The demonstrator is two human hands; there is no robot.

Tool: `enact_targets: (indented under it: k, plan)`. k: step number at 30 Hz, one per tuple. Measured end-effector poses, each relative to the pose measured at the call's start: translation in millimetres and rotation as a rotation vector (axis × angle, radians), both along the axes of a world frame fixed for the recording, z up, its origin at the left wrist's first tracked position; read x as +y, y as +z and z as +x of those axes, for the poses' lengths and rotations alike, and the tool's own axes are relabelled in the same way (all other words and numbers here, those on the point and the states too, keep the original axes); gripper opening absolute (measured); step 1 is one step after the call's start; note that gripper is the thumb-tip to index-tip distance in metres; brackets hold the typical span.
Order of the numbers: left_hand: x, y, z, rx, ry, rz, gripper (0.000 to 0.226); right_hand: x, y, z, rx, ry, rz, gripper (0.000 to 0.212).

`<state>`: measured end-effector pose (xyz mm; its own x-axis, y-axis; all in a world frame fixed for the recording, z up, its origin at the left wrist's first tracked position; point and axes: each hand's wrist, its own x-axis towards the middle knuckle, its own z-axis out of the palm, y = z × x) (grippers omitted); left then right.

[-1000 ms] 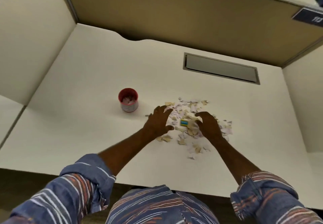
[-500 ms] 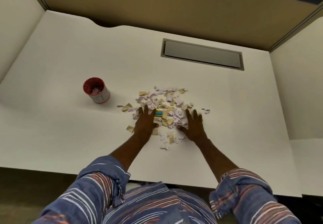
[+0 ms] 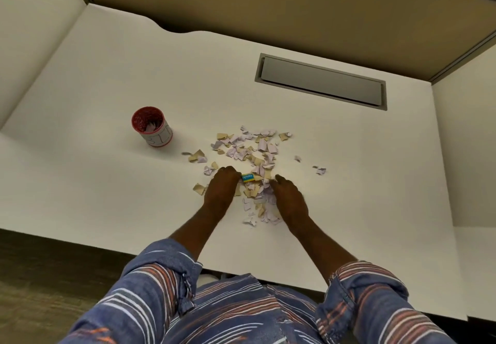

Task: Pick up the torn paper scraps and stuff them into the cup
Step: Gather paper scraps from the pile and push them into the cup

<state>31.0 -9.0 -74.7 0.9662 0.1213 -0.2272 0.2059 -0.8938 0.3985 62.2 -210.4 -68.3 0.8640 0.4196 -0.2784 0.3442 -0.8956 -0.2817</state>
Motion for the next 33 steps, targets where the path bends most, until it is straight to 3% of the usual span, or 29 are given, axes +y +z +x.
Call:
enact_targets:
  k: [4, 8, 14, 20, 26, 33]
  plan:
    - [8.6, 5.3, 2.4, -0.058, 0.119, -0.151, 0.029, 0.5, 8.7, 10.3, -0.085, -0.082, 0.116, 0.025]
    - [19.2, 24.6, 6.4, -0.188, 0.253, -0.319, 0.027, 11.6, 28.8, 25.9, -0.148, -0.294, 0.265, 0.025]
    - [46.9, 64.5, 15.8, -0.341, 0.396, -0.518, 0.022, 57.6, 66.7, 52.4, -0.035, -0.521, 0.555, 0.025]
    - [109.0, 101.4, 23.5, -0.462, 0.47, -0.552, 0.022, 138.0, 100.9, 58.8, 0.029, -0.435, 0.711, 0.021]
    - [189.0, 111.7, 27.8, -0.426, 0.626, -0.492, 0.017, 238.1, 127.5, 52.0, 0.134, -0.282, 0.781, 0.013]
    - [244.8, 106.7, 27.4, -0.252, 0.639, -0.403, 0.017, 326.8, 134.5, 61.5, 0.216, -0.142, 0.541, 0.024]
